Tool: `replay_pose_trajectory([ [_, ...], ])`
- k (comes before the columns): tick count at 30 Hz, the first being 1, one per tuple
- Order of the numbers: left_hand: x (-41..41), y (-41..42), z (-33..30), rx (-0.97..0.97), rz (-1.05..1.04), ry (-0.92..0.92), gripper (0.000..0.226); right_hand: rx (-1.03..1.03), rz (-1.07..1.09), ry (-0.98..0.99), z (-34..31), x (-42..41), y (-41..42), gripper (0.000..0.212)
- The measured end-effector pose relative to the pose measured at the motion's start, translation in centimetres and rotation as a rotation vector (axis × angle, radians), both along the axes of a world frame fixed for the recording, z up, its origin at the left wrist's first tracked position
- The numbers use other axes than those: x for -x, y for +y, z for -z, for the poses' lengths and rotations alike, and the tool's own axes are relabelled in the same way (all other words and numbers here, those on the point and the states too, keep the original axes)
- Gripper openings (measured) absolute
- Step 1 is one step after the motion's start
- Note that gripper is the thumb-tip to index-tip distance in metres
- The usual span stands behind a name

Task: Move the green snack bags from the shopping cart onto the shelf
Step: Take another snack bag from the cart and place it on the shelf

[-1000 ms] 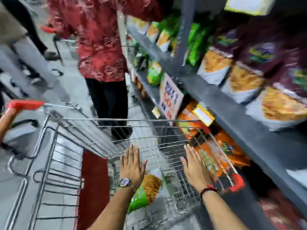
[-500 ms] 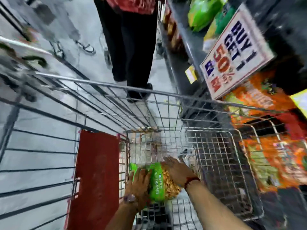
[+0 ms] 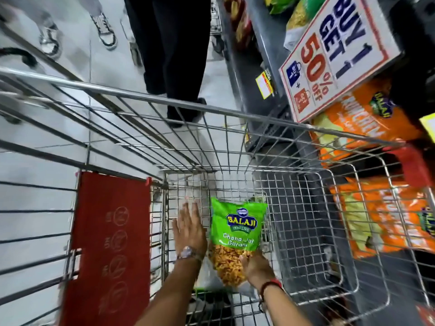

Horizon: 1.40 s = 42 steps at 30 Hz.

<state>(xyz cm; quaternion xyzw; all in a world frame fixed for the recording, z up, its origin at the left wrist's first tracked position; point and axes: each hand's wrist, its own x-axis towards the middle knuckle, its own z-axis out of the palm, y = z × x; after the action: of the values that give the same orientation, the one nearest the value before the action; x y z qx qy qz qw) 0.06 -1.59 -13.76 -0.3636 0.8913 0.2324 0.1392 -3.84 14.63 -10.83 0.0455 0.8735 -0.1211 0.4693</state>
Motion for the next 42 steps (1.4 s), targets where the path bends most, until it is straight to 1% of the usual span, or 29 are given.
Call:
replay_pose_trajectory([
  [2,-0.5,0.9,0.4,-0.31,-0.143,-0.101,0.074,0.065,0.08,0.007,0.3,0.5,-0.4,0.04],
  [4,-0.6,1.9,-0.1,-0.613,-0.328,-0.053,0.079,0.165,0.174,0.046,0.6,1.7,-0.8,0.044],
  [5,-0.6,2.3,0.0,-0.705,-0.375,-0.025,0.081,0.181,0.201,0.063,0.5,2.2,-1.1,0.044],
  [7,-0.1,2.0,0.5,-0.738,-0.379,-0.018,0.078,0.188,0.26,0.069,0.4,3.0,-1.6,0.039],
  [9,0.3,1.8,1.3,-0.77,-0.434,-0.019,0.067,0.165,0.311,0.085,0.3,3.3,-1.8,0.036],
  [12,1.0,1.7,-0.1,-0.81,-0.528,0.03,0.049,0.151,0.3,0.07,-0.8,4.1,-2.3,0.037],
  [15,1.4,2.2,-3.2,-0.762,-0.554,0.128,0.047,0.194,0.356,0.055,-3.4,4.9,-2.3,0.049],
  [16,1.5,2.2,-4.1,-0.769,-0.547,0.162,0.048,0.217,0.358,0.073,-4.0,5.0,-2.3,0.047],
  [18,1.8,2.7,-6.9,-0.749,-0.499,0.239,0.049,0.262,0.351,0.158,-6.5,4.9,-1.6,0.037],
  [21,2.1,3.6,-11.6,-0.752,-0.407,0.384,0.047,0.348,0.359,0.309,-11.9,4.5,-0.3,0.034],
  [24,2.7,5.0,-17.9,-0.723,-0.231,0.47,0.045,0.456,0.403,0.465,-18.4,3.8,2.4,0.036],
  [26,2.8,7.0,-23.1,-0.721,-0.101,0.544,0.049,0.523,0.431,0.597,-23.1,2.7,5.4,0.036],
  [27,2.8,8.6,-25.8,-0.742,-0.026,0.591,0.05,0.549,0.463,0.683,-25.6,1.9,7.5,0.034],
  [29,3.1,11.8,-30.5,-0.749,0.129,0.675,0.046,0.571,0.515,0.829,-29.6,0.5,10.9,0.032],
  [30,3.1,14.3,-33.0,-0.751,0.212,0.711,0.045,0.557,0.543,0.903,-32.0,-0.6,13.5,0.031],
  [32,2.9,19.4,-37.0,-0.795,0.348,0.772,0.045,0.465,0.57,1.0,-35.9,-2.7,18.3,0.028],
  [35,2.0,27.1,-41.3,-0.859,0.546,0.822,0.04,0.349,0.631,1.155,-40.6,-6.1,25.4,0.03],
  [37,1.2,32.2,-43.0,-0.907,0.669,0.834,0.041,0.268,0.665,1.228,-42.7,-8.6,30.1,0.035],
  [40,-0.7,39.7,-45.1,-1.014,0.778,0.809,0.045,0.116,0.746,1.274,-45.5,-12.9,36.8,0.044],
  [42,-2.6,44.5,-46.3,-1.061,0.842,0.796,0.049,0.06,0.814,1.305,-46.6,-15.7,40.9,0.047],
])
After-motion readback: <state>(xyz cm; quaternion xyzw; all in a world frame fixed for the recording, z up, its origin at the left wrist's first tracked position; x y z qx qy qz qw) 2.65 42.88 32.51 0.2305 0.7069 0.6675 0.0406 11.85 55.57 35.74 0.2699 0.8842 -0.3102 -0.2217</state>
